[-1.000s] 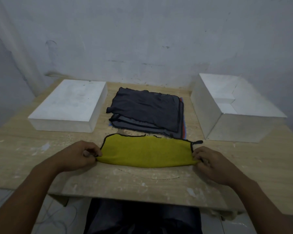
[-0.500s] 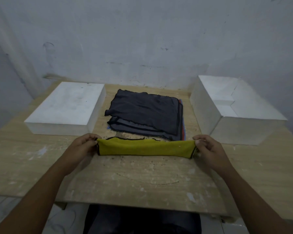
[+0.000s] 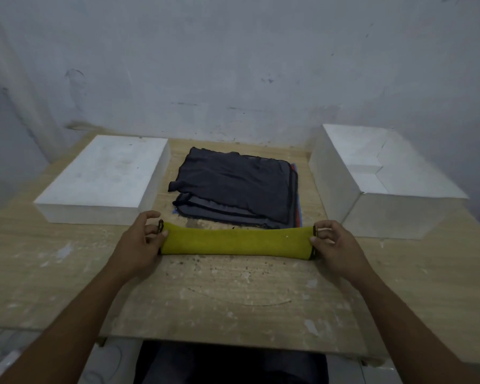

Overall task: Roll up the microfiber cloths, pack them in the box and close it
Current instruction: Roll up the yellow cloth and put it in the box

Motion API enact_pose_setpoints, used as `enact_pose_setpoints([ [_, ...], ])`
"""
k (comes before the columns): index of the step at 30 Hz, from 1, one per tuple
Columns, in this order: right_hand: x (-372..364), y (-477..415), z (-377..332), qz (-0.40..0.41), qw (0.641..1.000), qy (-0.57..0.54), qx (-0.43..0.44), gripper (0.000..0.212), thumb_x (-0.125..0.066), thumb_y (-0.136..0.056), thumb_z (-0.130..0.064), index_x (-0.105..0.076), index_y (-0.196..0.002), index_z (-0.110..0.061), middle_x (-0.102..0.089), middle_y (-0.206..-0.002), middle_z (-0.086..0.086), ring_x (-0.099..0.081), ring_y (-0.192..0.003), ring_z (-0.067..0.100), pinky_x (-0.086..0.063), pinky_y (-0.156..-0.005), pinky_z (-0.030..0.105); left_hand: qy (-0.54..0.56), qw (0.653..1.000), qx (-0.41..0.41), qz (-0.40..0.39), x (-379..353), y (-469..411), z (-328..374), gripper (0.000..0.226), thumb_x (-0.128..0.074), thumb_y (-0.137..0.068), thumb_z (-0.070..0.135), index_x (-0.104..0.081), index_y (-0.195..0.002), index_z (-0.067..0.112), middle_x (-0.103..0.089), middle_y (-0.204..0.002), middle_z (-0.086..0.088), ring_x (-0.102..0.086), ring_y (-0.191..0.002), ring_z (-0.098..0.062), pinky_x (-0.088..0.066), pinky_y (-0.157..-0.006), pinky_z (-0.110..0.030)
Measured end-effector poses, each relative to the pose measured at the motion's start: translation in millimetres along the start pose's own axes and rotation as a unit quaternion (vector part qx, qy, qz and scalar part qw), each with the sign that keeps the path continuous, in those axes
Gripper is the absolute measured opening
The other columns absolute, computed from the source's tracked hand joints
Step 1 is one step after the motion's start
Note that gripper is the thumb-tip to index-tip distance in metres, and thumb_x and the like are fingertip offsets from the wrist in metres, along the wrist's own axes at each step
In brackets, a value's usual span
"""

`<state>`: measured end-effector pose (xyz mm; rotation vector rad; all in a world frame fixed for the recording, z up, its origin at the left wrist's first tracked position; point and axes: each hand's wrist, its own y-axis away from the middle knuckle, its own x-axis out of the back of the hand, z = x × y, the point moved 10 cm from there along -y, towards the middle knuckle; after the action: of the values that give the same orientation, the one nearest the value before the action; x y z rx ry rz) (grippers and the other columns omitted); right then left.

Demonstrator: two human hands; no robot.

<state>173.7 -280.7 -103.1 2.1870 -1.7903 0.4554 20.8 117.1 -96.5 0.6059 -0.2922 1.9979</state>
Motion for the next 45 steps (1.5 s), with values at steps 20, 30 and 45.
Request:
enact_pose_setpoints([
  [20, -25.4, 8.8, -13.4, -0.006, 0.970, 0.197, -0.141, 0.037, -0.076, -0.076, -0.020, -0.058, -0.100, 0.004, -0.061, -0.094, 0.018, -0.058, -0.078, 0.027, -0.050, -0.058, 0.035, -0.152, 0.985, 0.083, -0.020, -20.8, -0.3, 3.4, 0.071, -0.077, -0.078, 0.024, -0.039, -0.135, 0.003, -0.052, -0.132, -0.021, -0.053, -0.113, -0.032, -0.044, -0.083, -0.033],
  [30, -30.9, 16.4, -15.3, -0.076, 0.980, 0.117, -0.141, 0.049, -0.083, -0.070, -0.018, -0.053, -0.108, -0.014, -0.059, -0.107, 0.014, -0.061, -0.090, 0.030, -0.054, -0.074, 0.045, -0.185, 0.975, 0.069, -0.102, -27.4, 0.2, 12.4, 0.041, -0.074, -0.080, 0.020, -0.061, -0.117, 0.006, -0.064, -0.111, -0.017, -0.061, -0.088, -0.026, -0.053, -0.072, -0.034],
  [45, -38.6, 23.0, -23.1, -0.156, 0.951, 0.259, -0.069, 0.040, -0.079, -0.070, -0.043, -0.052, -0.066, -0.014, -0.047, -0.063, 0.003, -0.051, -0.059, 0.017, -0.033, -0.053, 0.029, -0.009, 0.985, 0.108, -0.132, -31.0, 7.1, 17.7, 0.021, -0.072, -0.082, 0.019, -0.059, -0.095, 0.010, -0.064, -0.099, -0.017, -0.063, -0.089, -0.030, -0.051, -0.071, -0.035],
])
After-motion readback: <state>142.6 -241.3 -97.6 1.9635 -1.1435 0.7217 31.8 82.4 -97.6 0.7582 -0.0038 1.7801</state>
